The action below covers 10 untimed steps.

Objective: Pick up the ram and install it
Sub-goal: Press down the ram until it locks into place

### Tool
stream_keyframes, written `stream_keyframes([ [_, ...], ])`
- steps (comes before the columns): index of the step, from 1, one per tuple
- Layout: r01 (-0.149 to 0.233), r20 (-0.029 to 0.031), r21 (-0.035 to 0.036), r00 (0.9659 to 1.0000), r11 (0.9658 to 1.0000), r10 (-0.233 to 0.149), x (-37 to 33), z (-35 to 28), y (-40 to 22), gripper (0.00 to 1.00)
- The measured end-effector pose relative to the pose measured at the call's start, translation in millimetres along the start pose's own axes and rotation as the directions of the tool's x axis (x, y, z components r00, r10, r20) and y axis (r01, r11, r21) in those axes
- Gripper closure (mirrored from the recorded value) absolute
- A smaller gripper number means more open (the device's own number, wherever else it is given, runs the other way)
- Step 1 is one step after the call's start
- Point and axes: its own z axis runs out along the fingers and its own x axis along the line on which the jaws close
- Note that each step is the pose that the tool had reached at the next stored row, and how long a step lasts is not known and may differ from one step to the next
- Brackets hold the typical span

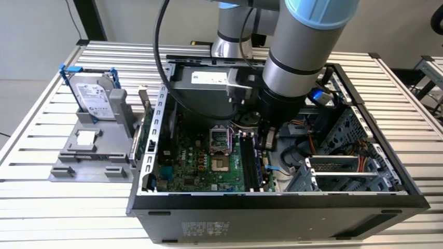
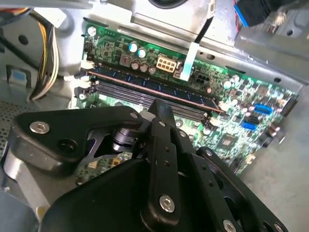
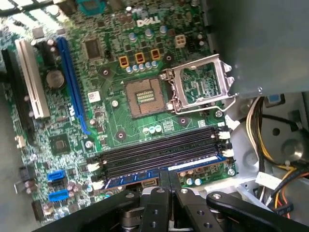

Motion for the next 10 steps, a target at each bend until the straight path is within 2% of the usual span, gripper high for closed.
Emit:
stream_keyframes([
  [2,0.035,-0.0001,0.0017,0.9994,0.9994,-0.035,0.0,0.0,0.0,1.00],
  [5,0.086,-0.0001,0.0048,0.9963,0.9963,-0.086,0.0,0.1,0.0,1.00],
  [10,0.161,0.0001,0.0131,0.9870,0.9869,-0.161,-0.2,1.0,0.0,1.00],
])
